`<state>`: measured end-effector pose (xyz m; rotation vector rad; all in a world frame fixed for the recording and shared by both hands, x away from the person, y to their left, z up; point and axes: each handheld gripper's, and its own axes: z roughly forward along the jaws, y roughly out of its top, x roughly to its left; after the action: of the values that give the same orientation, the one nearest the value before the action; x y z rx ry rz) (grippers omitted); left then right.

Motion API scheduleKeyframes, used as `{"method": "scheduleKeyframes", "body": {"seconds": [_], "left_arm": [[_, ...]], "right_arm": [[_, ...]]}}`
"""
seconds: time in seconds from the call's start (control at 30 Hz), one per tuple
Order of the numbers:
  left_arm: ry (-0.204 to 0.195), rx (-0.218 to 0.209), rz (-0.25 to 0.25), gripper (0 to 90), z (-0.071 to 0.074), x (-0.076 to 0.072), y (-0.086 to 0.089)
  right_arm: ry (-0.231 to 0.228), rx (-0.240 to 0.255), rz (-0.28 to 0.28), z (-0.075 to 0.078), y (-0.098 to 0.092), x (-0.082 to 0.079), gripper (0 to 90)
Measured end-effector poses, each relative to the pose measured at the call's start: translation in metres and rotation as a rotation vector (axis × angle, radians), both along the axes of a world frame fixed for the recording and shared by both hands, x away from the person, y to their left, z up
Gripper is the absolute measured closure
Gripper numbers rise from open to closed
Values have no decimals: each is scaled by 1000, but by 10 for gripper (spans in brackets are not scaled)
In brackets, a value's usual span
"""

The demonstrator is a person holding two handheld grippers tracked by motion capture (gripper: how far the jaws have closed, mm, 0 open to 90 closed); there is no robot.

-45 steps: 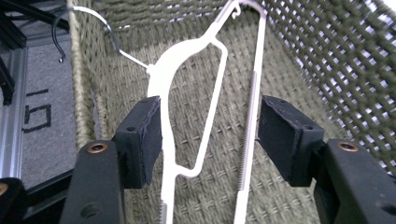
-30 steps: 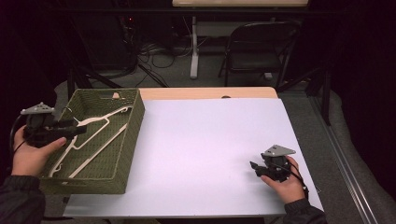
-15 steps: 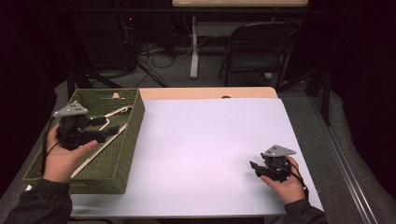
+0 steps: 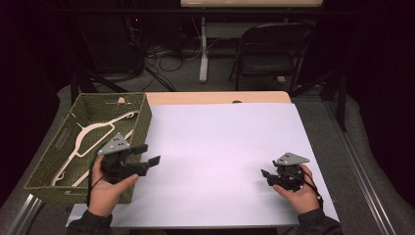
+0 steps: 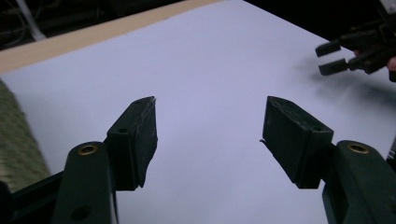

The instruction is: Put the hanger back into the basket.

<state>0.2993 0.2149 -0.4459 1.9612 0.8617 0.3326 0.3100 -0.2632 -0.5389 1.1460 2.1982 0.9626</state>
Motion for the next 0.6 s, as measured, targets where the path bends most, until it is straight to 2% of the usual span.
{"method": "scheduleKeyframes", "body": {"seconds": [0.07, 0.2, 0.27, 0.33, 0.43, 0.6], "left_arm": [[1, 27, -17, 354, -10, -3, -8], [11, 69, -22, 356, -33, -6, -20], [16, 72, -42, 357, -43, -7, -24], [3, 81, -52, 363, -50, -9, -26], [-6, 64, -59, 378, -58, -11, -26], [-15, 47, -70, 379, -69, -13, -22]], "right_arm": [[1, -2, 9, 0, 1, 0, 421], [2, -1, 19, 0, 4, -1, 421], [-2, -2, 22, 0, 4, -2, 421], [-4, -2, 24, 0, 4, -2, 421], [5, -5, 24, 0, 4, -2, 421], [-9, 4, 24, -1, 4, -2, 421]]}}
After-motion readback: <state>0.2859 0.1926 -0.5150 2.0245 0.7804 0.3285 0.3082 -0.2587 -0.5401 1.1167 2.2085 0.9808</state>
